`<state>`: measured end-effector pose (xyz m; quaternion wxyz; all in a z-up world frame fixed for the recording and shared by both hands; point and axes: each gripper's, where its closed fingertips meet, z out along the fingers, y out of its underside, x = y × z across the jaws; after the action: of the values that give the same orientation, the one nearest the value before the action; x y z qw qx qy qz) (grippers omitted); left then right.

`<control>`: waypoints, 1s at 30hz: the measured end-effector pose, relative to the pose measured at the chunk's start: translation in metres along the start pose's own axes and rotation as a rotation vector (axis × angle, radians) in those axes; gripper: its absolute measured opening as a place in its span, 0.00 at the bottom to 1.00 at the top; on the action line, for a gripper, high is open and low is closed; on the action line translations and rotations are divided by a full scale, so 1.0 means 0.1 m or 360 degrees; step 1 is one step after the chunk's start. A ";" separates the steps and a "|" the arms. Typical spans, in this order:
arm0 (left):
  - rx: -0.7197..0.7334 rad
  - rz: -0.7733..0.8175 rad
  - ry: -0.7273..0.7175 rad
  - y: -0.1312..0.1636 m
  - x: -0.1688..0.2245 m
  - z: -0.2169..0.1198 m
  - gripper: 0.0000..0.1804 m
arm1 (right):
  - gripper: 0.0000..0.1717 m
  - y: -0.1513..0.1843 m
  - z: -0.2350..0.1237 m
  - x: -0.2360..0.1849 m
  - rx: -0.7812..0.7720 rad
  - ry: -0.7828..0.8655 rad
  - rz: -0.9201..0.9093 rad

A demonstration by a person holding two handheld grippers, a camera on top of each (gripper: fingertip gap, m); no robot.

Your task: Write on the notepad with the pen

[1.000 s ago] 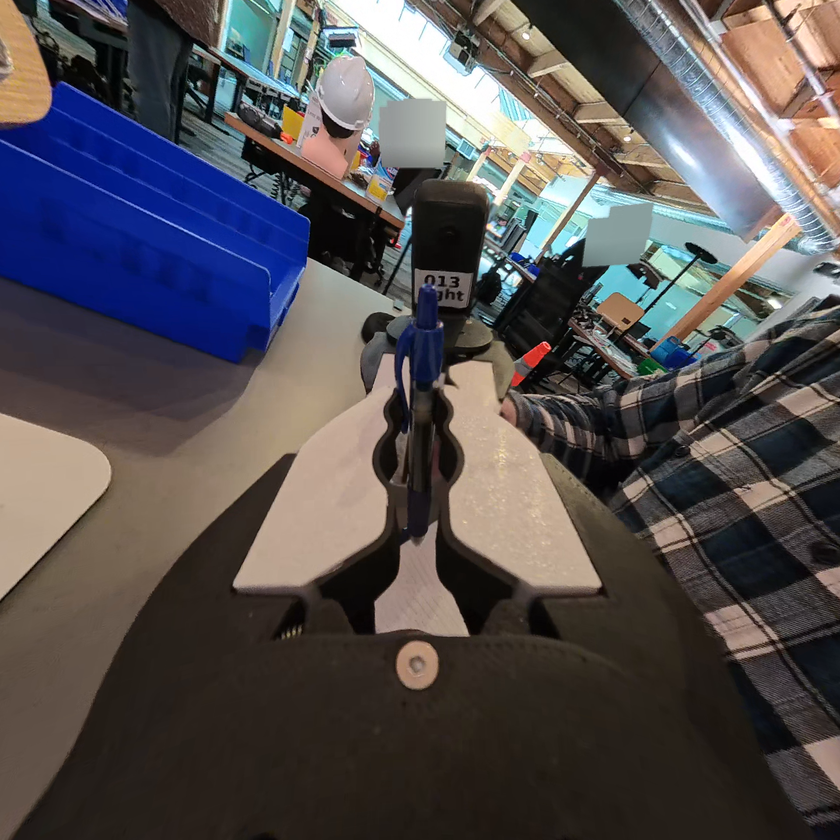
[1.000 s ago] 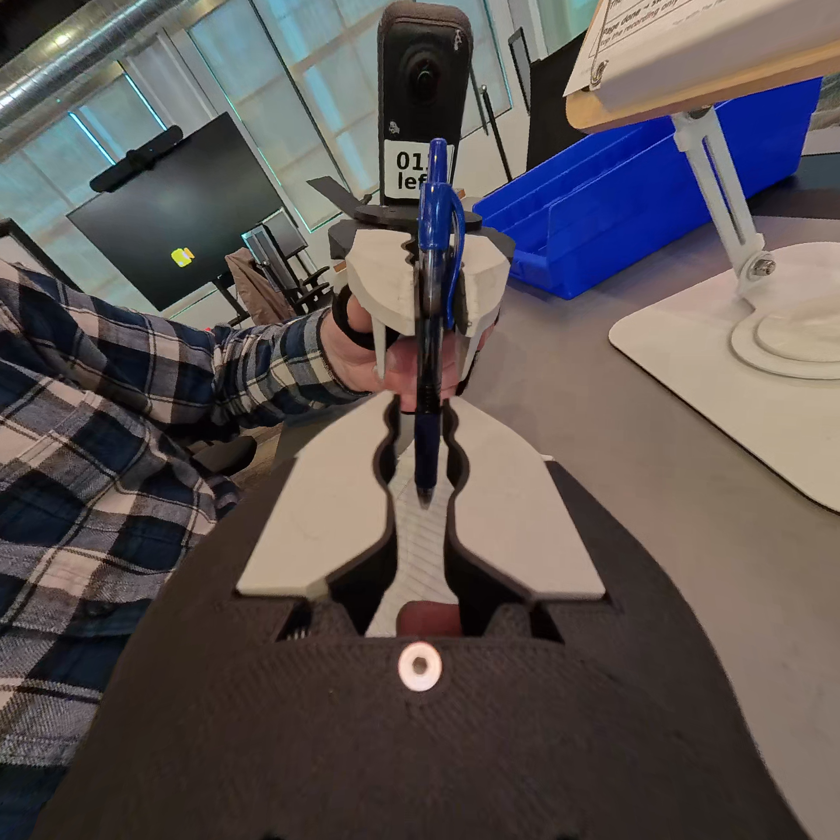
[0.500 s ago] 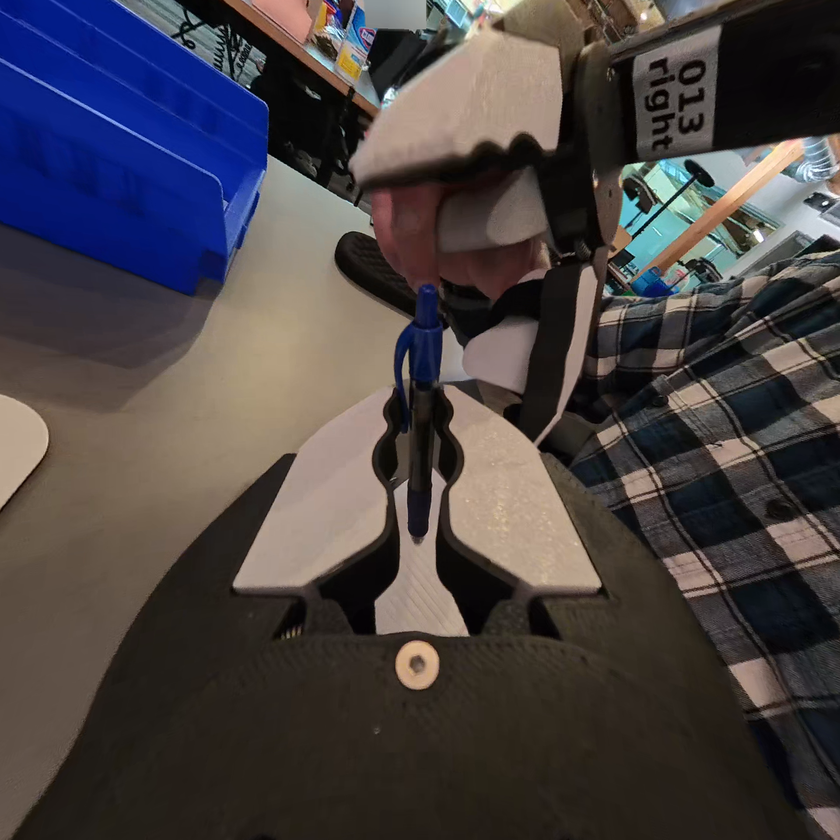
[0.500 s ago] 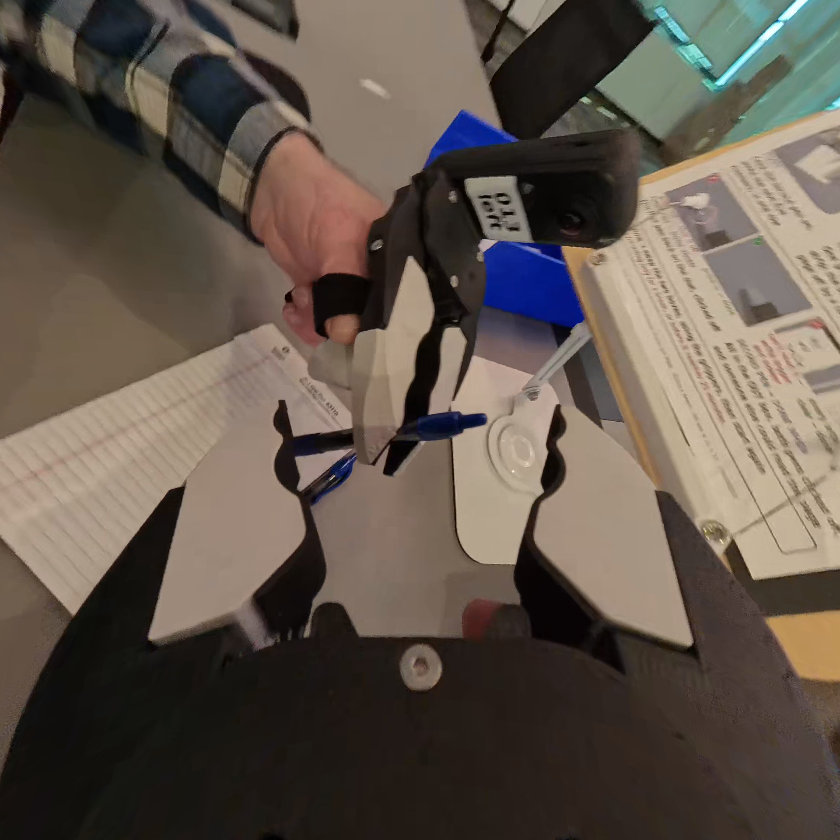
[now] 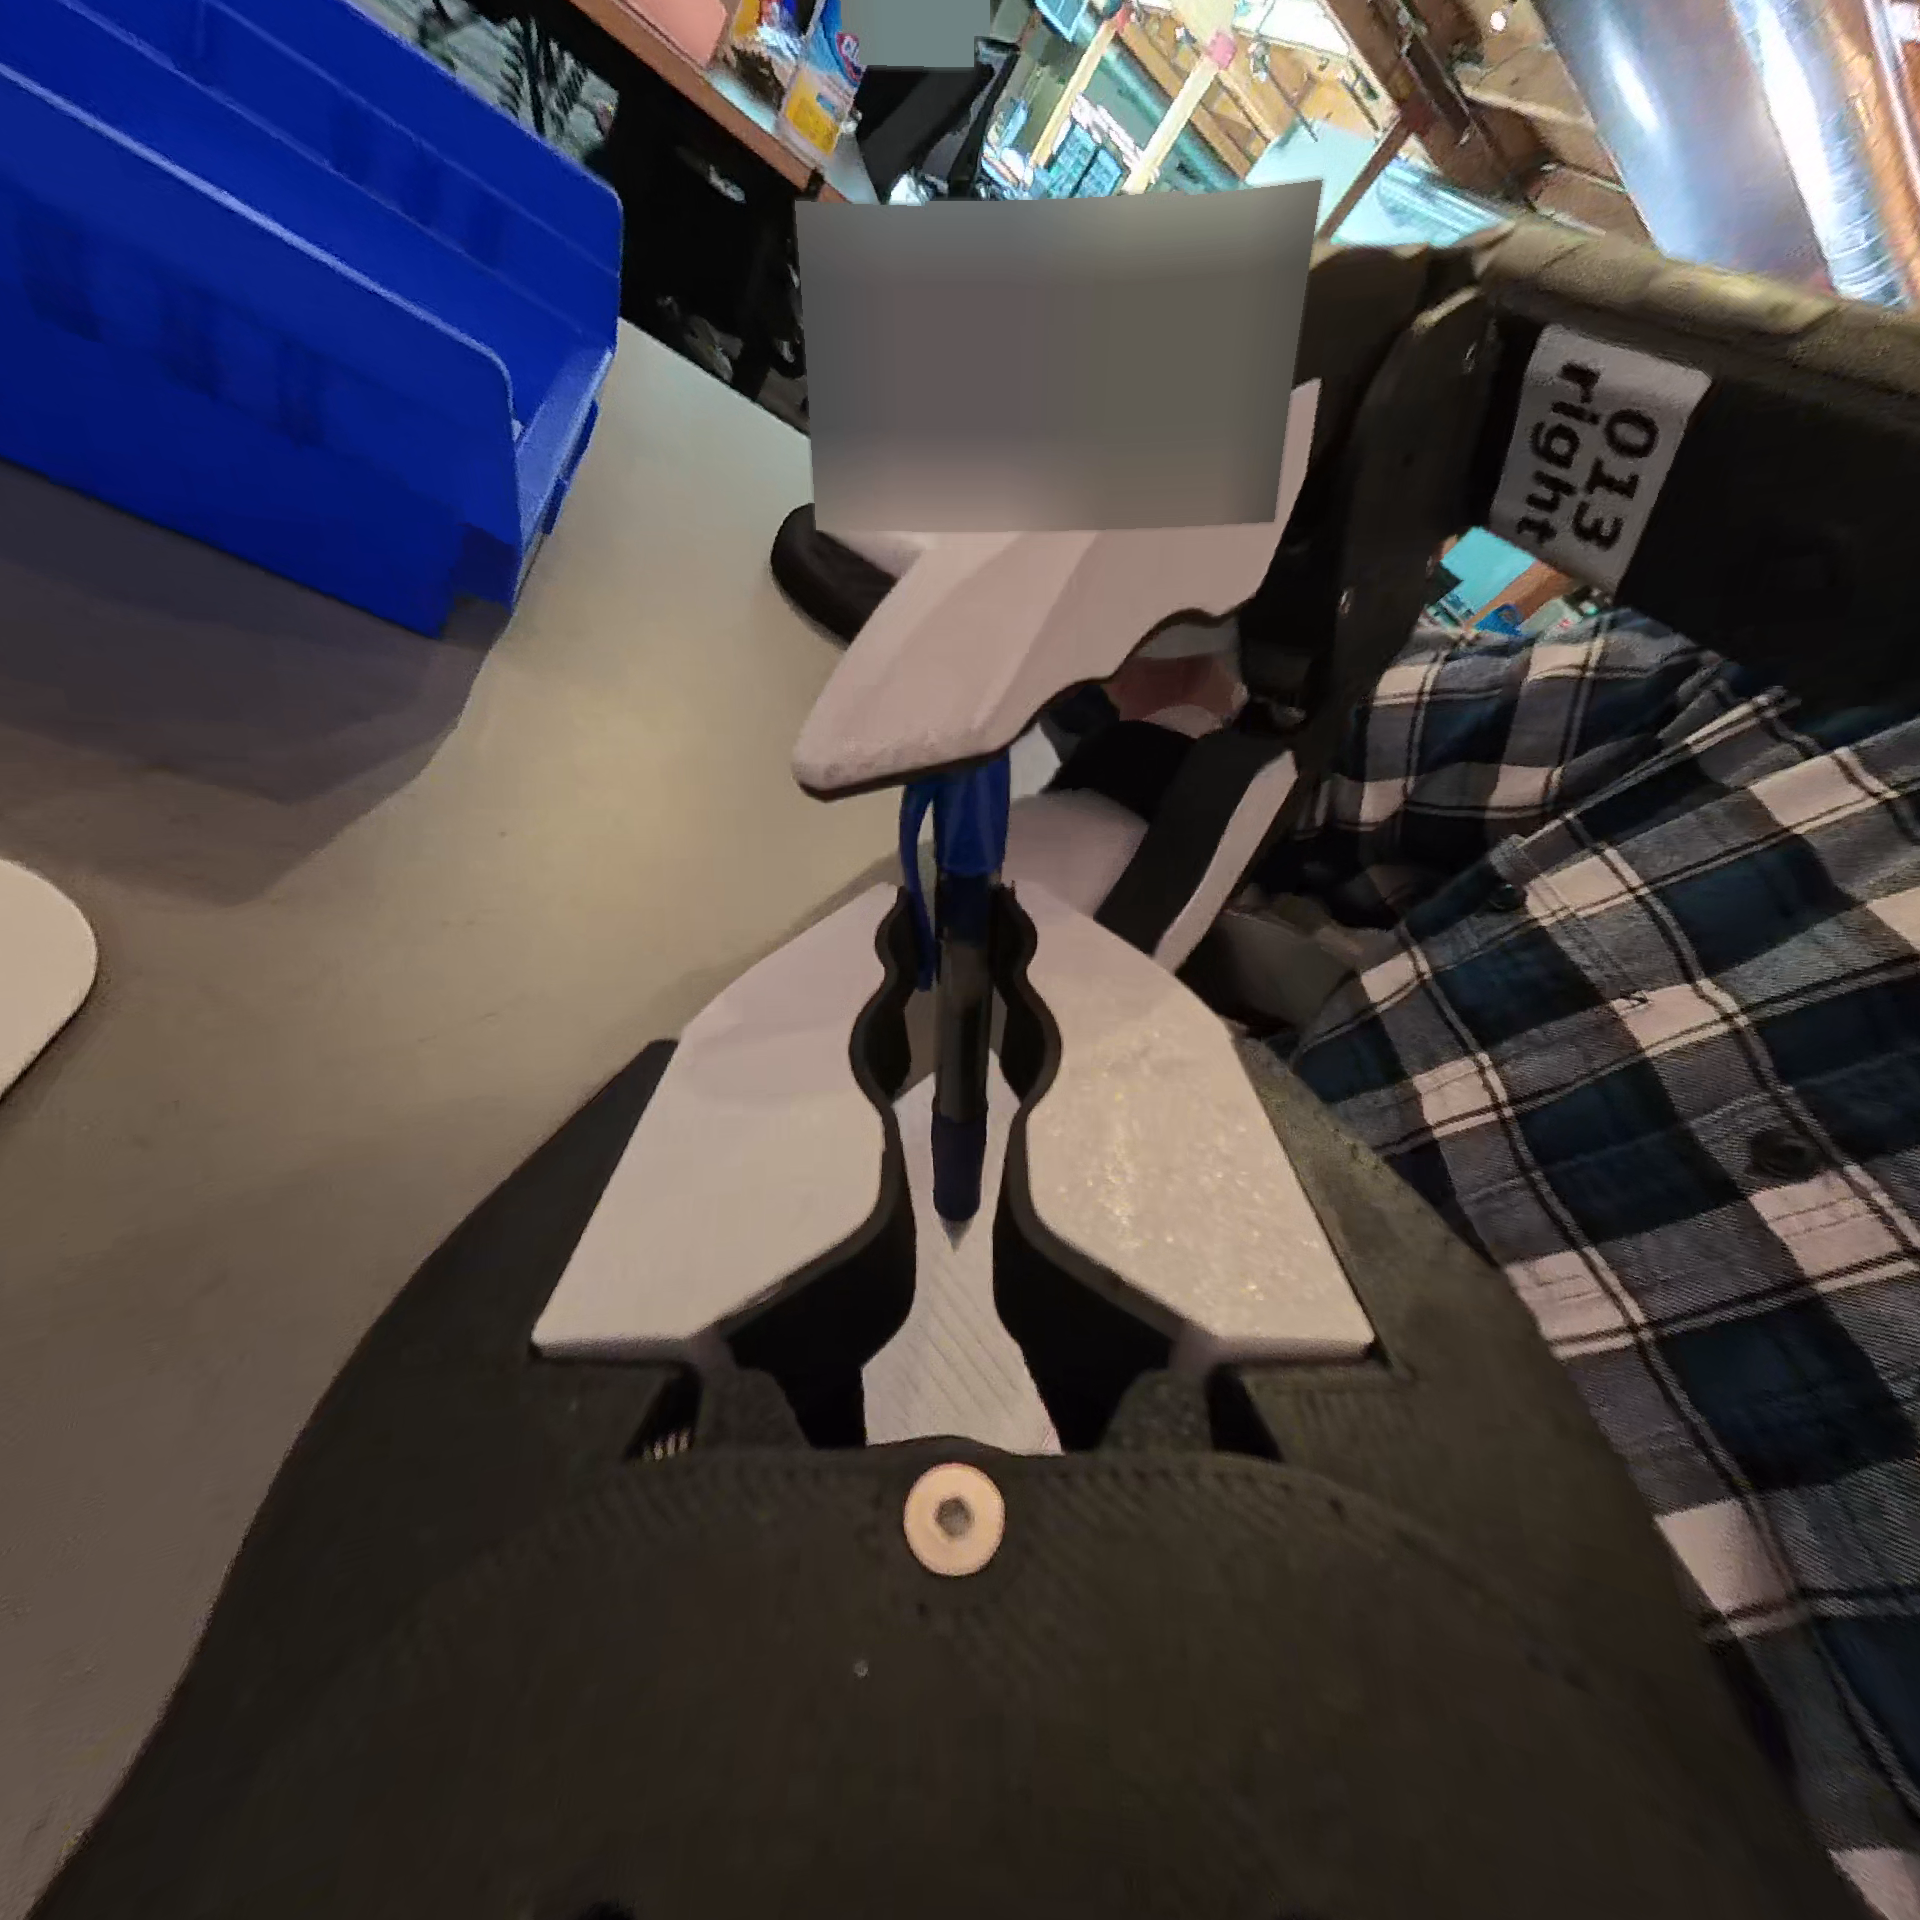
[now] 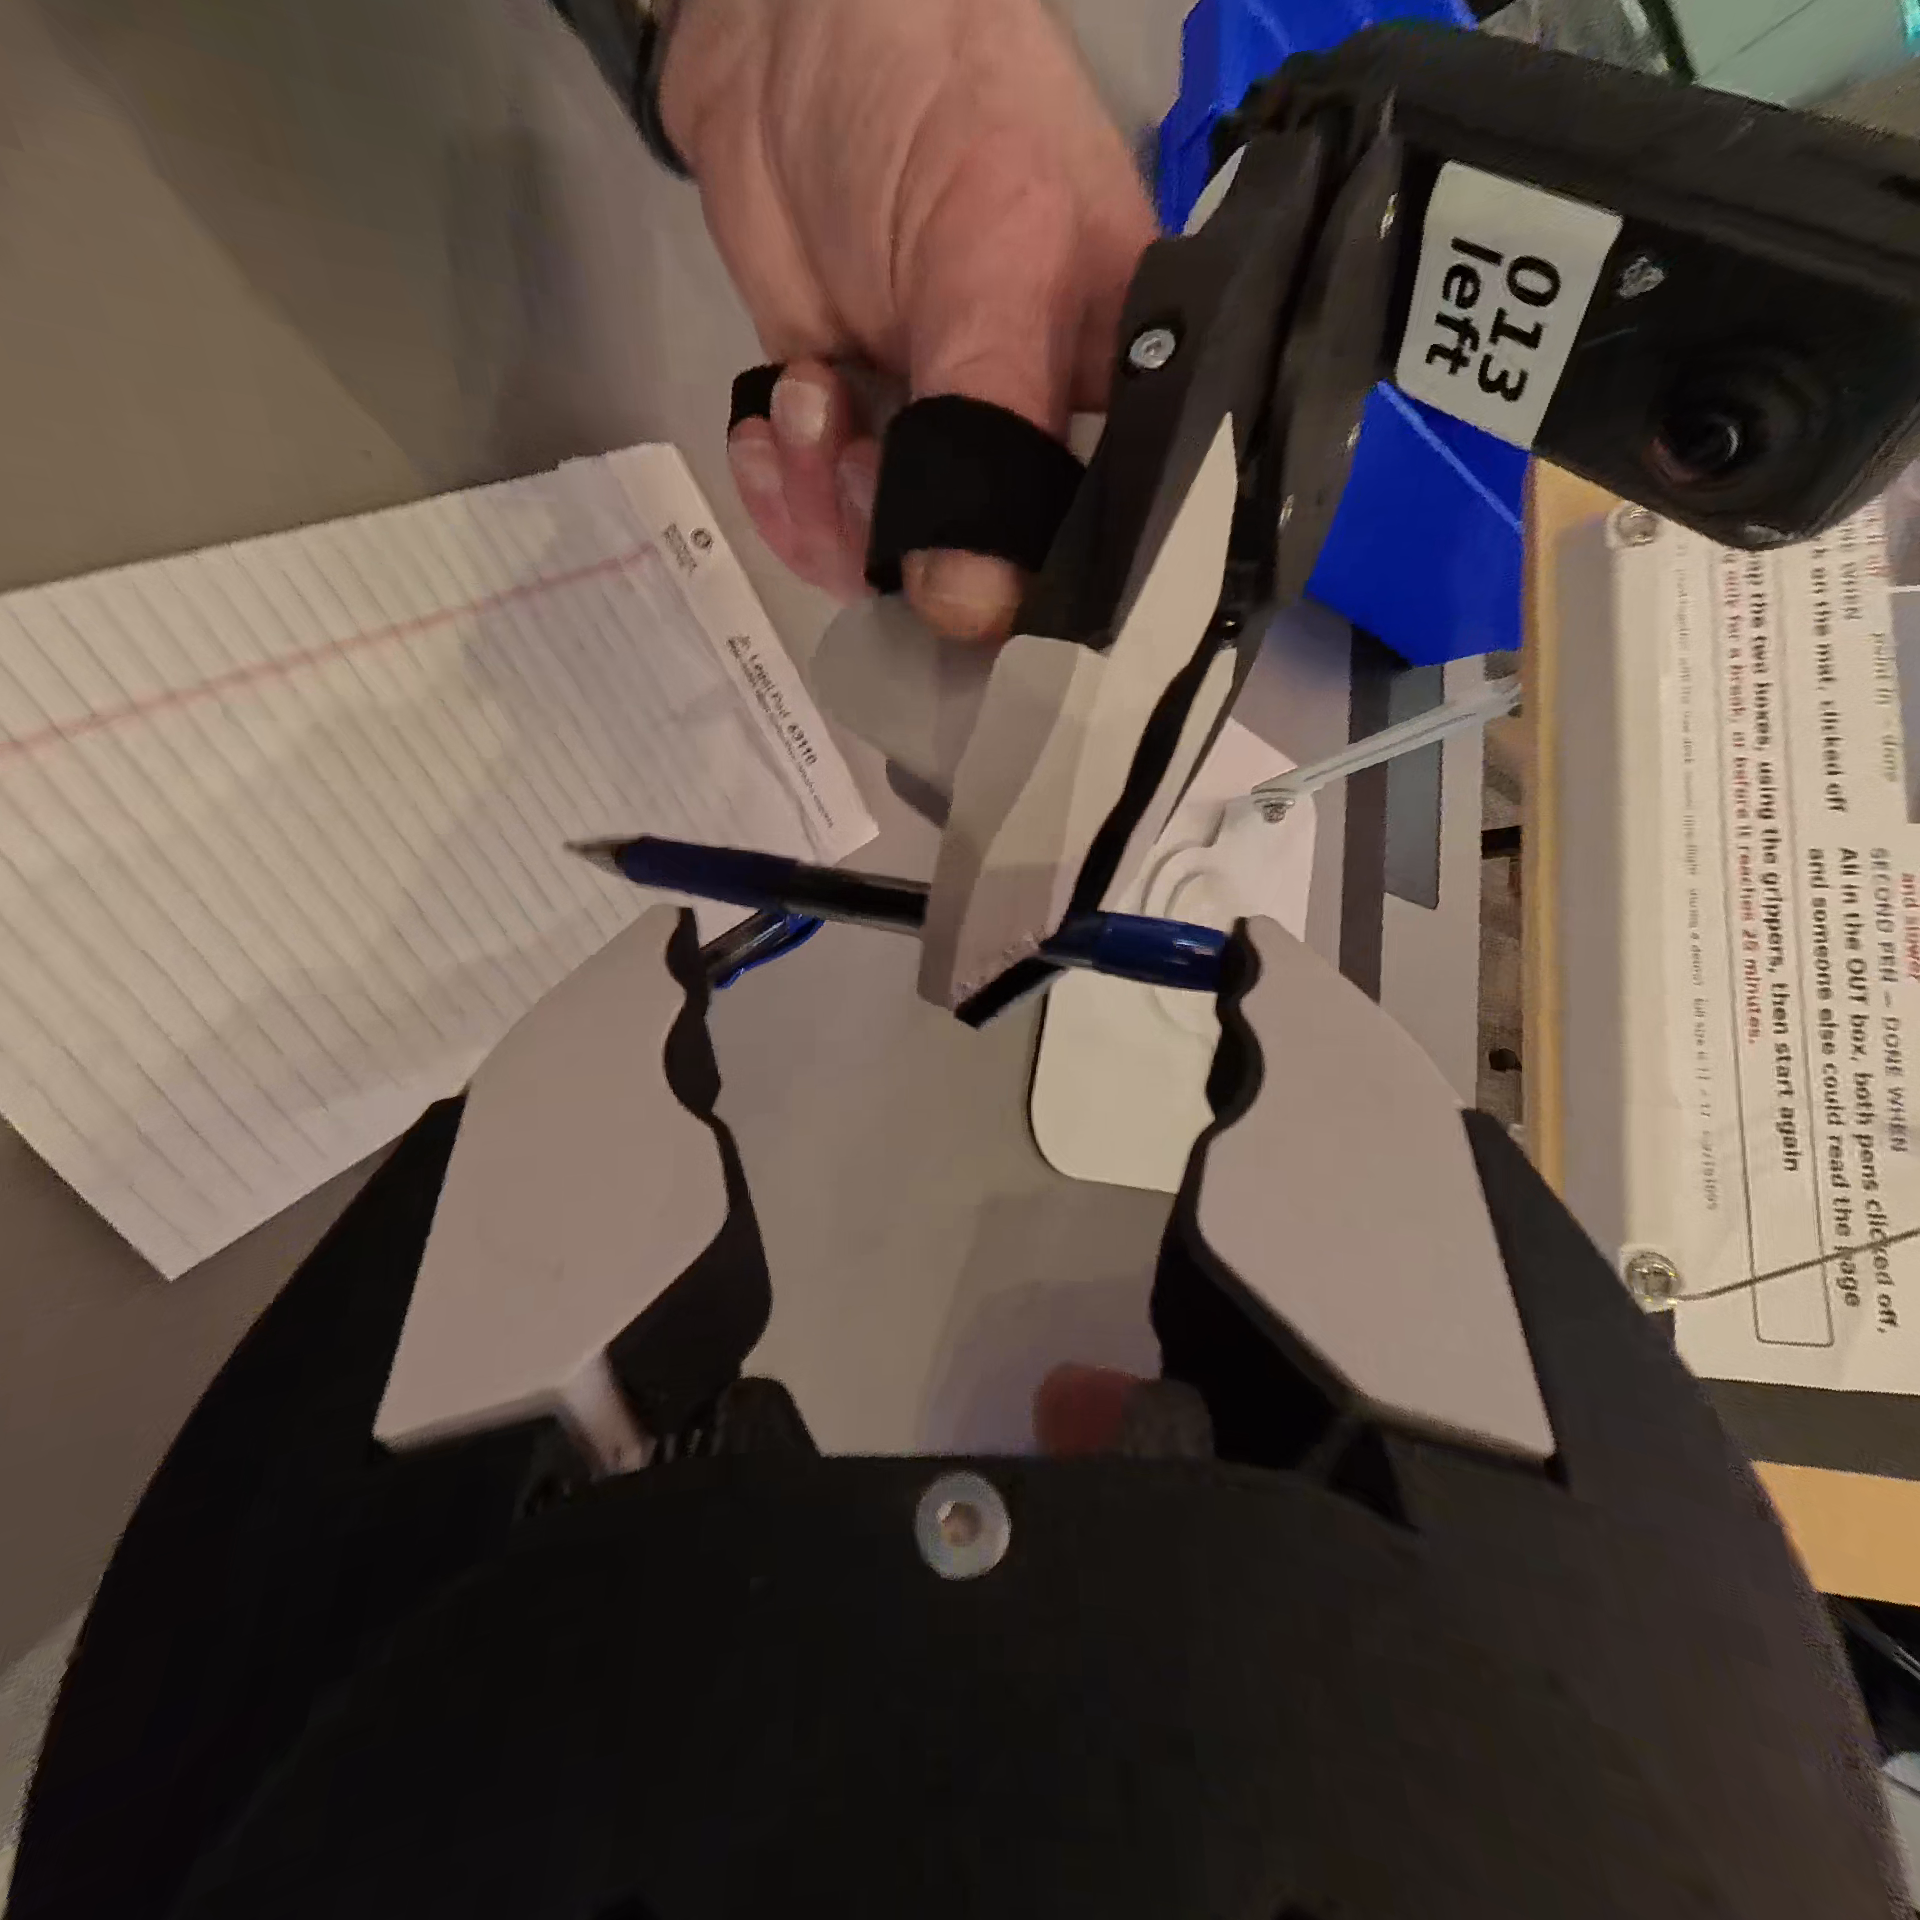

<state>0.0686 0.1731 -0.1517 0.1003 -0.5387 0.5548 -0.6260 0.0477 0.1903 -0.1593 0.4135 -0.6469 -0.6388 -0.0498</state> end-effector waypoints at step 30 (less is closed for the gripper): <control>0.0085 0.0476 -0.0420 -0.46 0.07 -0.04 0.08 | 0.10 -0.30 -0.37 0.64 0.1232 -0.0164 0.1657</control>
<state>0.0847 0.1875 -0.1100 0.2784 -0.5247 0.5939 -0.5427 0.0508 0.2137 -0.0829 0.5555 -0.6776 -0.2327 0.4221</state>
